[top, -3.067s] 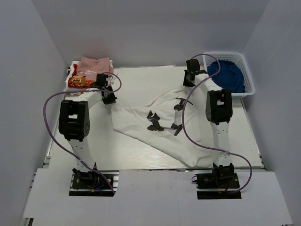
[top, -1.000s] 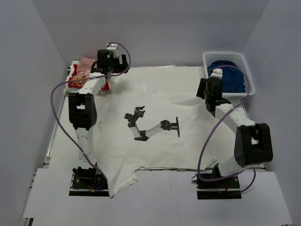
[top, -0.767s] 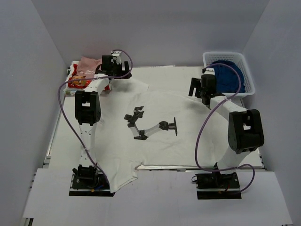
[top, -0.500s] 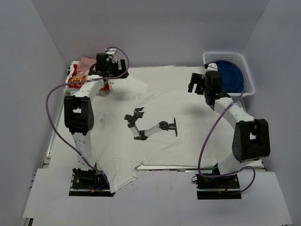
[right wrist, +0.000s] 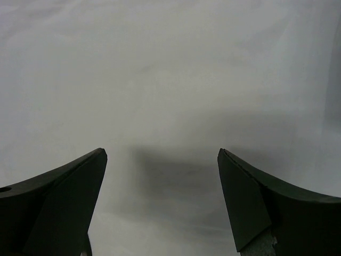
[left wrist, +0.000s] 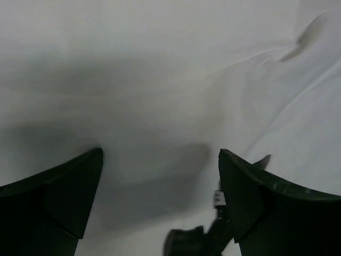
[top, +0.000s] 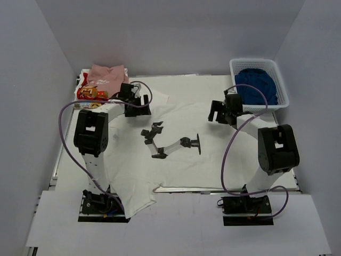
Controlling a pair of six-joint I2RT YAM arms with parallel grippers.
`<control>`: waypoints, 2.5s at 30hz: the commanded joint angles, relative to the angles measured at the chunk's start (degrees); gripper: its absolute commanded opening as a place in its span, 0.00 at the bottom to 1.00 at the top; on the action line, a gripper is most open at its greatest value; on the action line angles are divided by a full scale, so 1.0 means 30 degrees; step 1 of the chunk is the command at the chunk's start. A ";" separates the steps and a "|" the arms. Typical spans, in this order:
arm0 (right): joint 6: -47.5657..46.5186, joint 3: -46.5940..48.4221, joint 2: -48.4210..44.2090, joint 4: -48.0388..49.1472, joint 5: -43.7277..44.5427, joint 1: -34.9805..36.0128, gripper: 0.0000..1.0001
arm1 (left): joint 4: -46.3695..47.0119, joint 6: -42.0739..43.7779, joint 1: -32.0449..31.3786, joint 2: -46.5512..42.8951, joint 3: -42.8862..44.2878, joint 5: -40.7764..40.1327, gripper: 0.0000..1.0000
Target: Fold and stack the t-shirts
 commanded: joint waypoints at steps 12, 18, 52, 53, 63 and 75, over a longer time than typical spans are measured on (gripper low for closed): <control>0.2265 0.9749 0.8654 -0.6399 0.2385 -0.0253 0.90 | -0.5269 -0.0072 -0.1218 0.7826 1.0937 -0.2884 1.00; 0.2090 1.6019 1.2380 -0.8861 0.2946 -0.0692 0.90 | -0.6649 0.0131 -0.0779 1.1959 1.7451 -0.2237 1.00; 0.2002 -0.0965 -0.9091 0.0101 0.0250 0.1240 0.90 | -0.7138 -0.8594 -0.2419 -2.0726 -1.3738 0.2128 1.00; 0.2060 -0.1083 -0.9120 0.0101 0.0249 0.1212 0.90 | -0.8510 -0.8916 -0.2419 -2.0732 -1.4092 0.1923 1.00; 0.2178 -0.1788 -0.8419 0.0337 0.0307 0.1123 0.90 | -1.2907 -1.0882 -0.3384 -2.0908 -1.6998 0.3127 0.92; 0.2587 -0.2225 -0.7654 0.0072 -0.0279 0.1006 0.90 | -0.9007 -1.1758 -0.3913 -1.7336 -1.6996 0.0603 0.59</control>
